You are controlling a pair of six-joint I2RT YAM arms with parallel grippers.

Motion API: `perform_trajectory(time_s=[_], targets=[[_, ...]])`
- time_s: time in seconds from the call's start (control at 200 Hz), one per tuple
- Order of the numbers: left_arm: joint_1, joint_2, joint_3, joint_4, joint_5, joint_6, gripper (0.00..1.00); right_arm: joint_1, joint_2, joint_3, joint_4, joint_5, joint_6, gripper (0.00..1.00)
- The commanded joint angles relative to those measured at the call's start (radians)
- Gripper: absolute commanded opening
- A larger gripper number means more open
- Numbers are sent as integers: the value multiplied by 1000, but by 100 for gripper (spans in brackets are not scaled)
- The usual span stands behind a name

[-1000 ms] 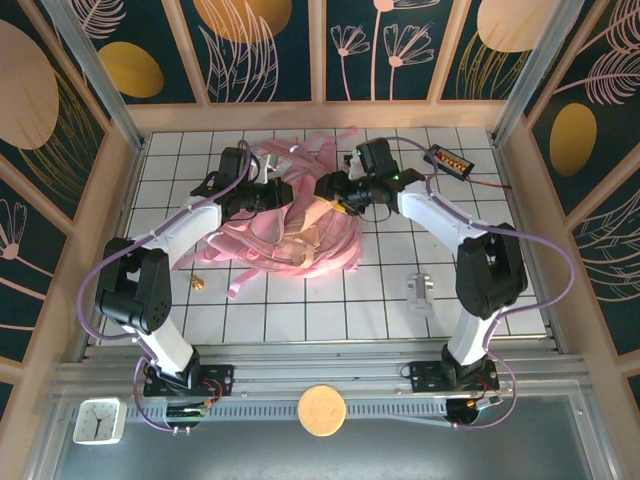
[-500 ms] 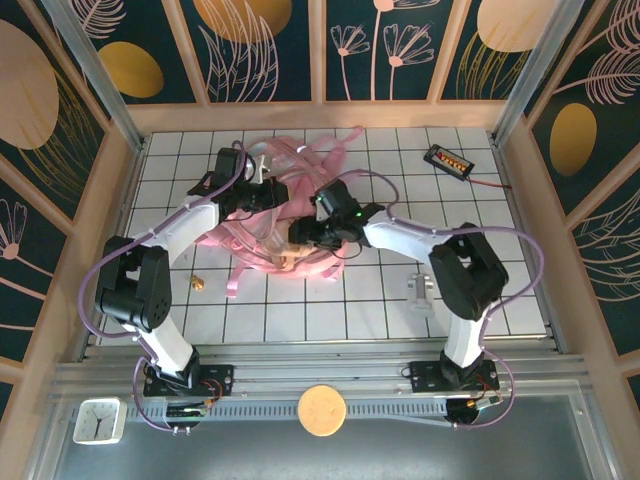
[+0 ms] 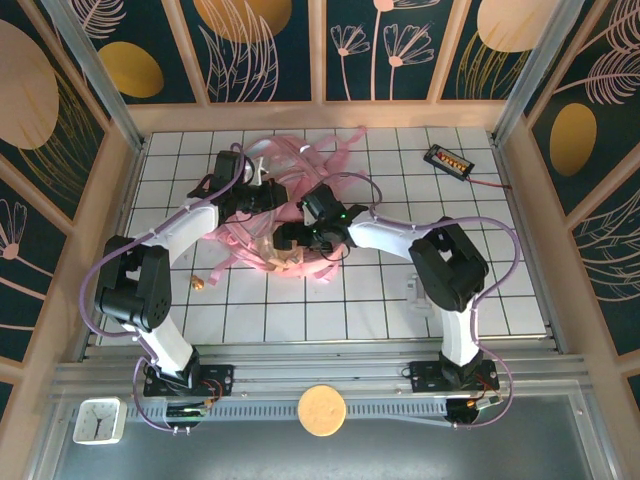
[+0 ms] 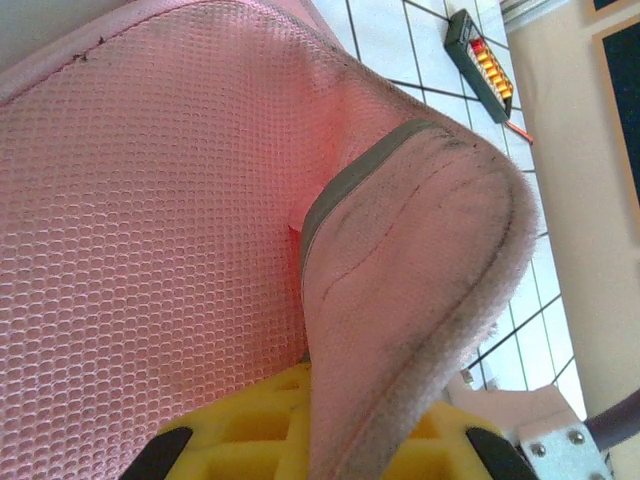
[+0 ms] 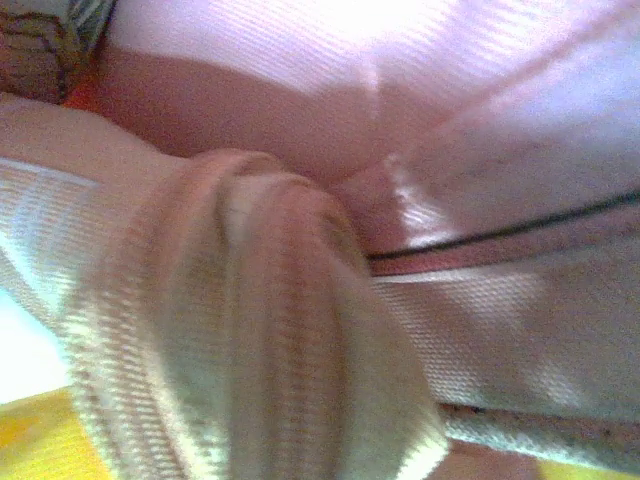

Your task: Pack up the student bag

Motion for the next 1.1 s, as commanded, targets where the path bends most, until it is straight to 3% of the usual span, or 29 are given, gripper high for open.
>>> perform_trajectory(time_s=[0.0, 0.115, 0.325, 0.465, 0.59, 0.876, 1.096], targets=[[-12, -20, -19, 52, 92, -60, 0, 15, 26, 26, 88, 30, -19, 66], [-10, -30, -28, 66, 97, -73, 0, 13, -29, -11, 137, 29, -19, 38], [4, -46, -33, 56, 84, -70, 0, -35, -199, -141, 189, -12, 22, 19], [11, -58, -38, 62, 72, -78, 0, -87, -348, -268, 256, -10, 82, 14], [12, -72, -30, 69, 78, -95, 0, -111, -392, -288, 265, 31, 89, 13], [-5, -76, 4, 35, 154, -89, 0, -130, -236, -83, 219, 152, 190, 13], [-50, -85, 10, 18, 177, -86, 0, -159, -178, -158, 524, 196, 512, 14]])
